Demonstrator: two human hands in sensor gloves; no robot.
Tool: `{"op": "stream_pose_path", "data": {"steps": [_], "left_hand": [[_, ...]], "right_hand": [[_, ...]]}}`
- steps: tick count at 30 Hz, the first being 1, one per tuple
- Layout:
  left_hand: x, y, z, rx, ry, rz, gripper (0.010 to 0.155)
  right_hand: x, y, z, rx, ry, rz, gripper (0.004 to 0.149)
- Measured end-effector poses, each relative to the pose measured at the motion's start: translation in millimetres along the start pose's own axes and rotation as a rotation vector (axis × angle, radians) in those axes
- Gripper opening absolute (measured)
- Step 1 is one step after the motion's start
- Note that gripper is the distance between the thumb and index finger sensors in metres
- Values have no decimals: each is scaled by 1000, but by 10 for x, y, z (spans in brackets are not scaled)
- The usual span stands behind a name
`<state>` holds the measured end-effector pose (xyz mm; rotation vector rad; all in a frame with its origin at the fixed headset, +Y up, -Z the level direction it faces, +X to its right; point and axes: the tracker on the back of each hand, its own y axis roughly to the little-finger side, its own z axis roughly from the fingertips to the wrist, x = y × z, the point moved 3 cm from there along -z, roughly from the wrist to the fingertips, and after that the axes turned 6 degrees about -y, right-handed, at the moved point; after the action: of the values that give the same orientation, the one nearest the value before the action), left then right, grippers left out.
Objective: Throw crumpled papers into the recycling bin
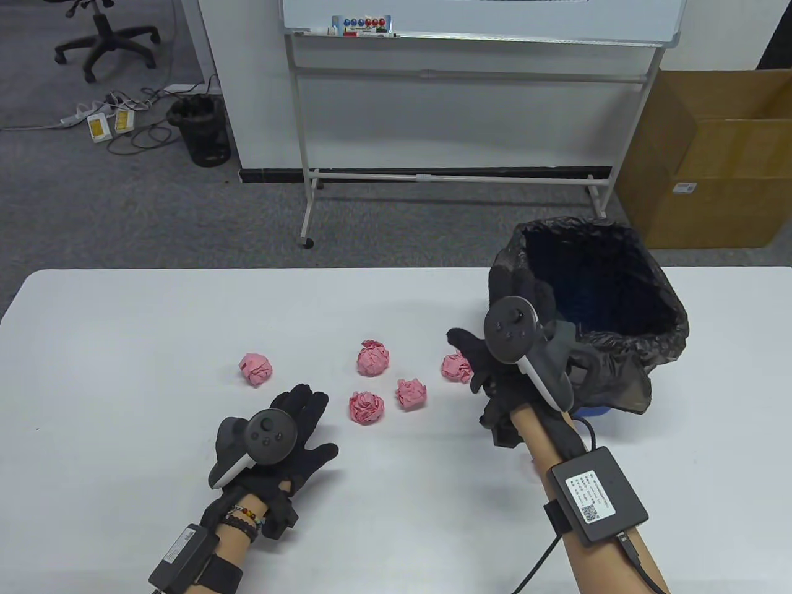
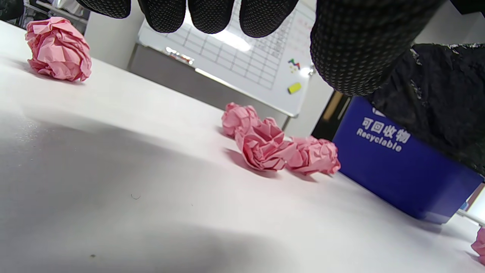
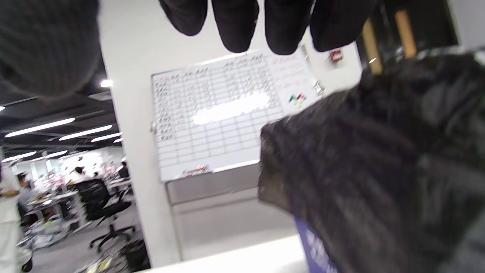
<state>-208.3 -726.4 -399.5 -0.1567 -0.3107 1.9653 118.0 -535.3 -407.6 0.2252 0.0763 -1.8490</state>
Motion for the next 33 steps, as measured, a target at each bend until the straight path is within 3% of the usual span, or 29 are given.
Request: {"op": "stream_pose_path", "data": {"steps": [8,17,24,33], "left_hand": [[-7,-8,-2,0,7,-7,84],[-34,-29,-6,-6,19,-8,84],[-41,-35,-12,-1,21,-14,84],[-64,-104,-110,20,39,-29,84]], "right_hand": [[635,-208,328,-136,-160,30,100],[1332,-221,626,-187,-304,82,100],[1632,-181,769,-202,-370,94,100],[1818,-159,866,-219,-400,113,100]]}}
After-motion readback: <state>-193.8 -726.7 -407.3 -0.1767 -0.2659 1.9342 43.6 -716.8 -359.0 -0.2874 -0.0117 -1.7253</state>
